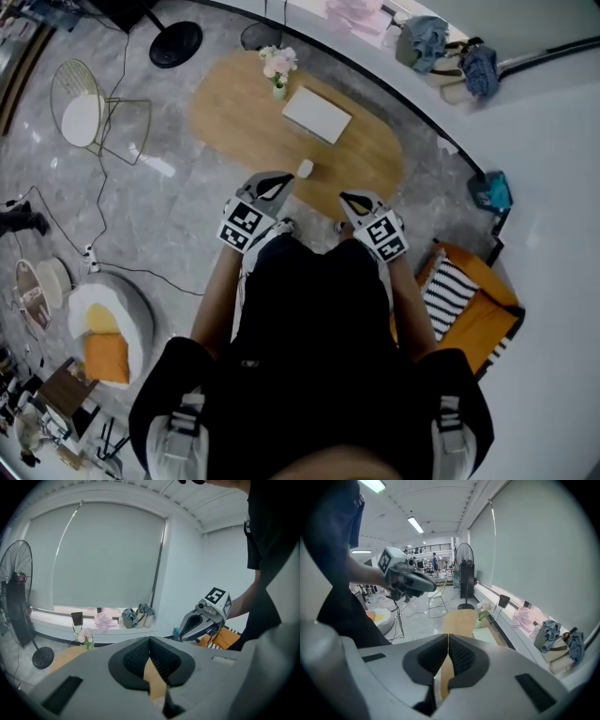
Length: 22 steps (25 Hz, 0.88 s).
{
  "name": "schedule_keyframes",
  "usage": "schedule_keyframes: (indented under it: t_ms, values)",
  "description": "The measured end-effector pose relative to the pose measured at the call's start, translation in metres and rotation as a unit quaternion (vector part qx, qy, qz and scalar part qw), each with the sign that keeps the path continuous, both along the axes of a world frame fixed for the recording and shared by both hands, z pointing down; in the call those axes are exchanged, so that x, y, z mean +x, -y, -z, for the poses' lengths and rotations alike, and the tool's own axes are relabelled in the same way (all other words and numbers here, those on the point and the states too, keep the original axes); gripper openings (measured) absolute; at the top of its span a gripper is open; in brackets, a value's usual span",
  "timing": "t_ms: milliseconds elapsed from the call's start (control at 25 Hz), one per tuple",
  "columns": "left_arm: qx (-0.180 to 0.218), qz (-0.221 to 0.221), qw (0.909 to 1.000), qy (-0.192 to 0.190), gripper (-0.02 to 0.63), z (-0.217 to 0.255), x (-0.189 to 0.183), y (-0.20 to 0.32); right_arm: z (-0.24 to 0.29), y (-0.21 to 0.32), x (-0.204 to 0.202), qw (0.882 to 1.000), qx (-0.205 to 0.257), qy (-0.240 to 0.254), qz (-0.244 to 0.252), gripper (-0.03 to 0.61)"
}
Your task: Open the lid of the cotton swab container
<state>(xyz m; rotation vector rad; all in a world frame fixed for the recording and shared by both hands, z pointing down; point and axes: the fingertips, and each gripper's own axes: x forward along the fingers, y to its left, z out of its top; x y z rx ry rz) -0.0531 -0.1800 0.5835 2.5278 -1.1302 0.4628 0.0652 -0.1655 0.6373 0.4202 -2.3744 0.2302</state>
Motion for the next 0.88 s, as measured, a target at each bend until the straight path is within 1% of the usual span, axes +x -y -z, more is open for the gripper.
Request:
schedule_keyframes:
  t_ms: [120,240,400,520,720,880]
  values:
    - [-0.014,0.004,0.9998,0.01,0.0,-0.007,0.012,0.012,-0.004,0.019,0.005,1.0,-0.012,0.011,0.005,-0.003]
    - [-0.029,0.01,0.9994,0.012,0.0,-0.019,0.021,0.024,-0.01,0.031,0.008,0.999,-0.024,0.019,0.012,-0.003]
    - [-0.051,0.019,0.9983,0.021,0.0,-0.043,0.032,0.037,-0.021,0.039,0.014,0.998,-0.049,0.029,0.023,-0.003]
    - [-0.066,0.023,0.9973,0.023,0.0,-0.063,0.038,0.048,-0.036,0.043,0.02,0.997,-0.063,0.025,0.04,-0.003]
    - [-0.088,0.009,0.9936,0.07,0.016,-0.112,0.043,0.062,-0.059,0.05,0.031,0.995,-0.082,0.016,0.052,-0.003]
    - [-0.113,0.002,0.9897,0.088,0.035,-0.162,0.044,0.066,-0.075,0.051,0.038,0.994,-0.095,0.01,0.06,-0.003]
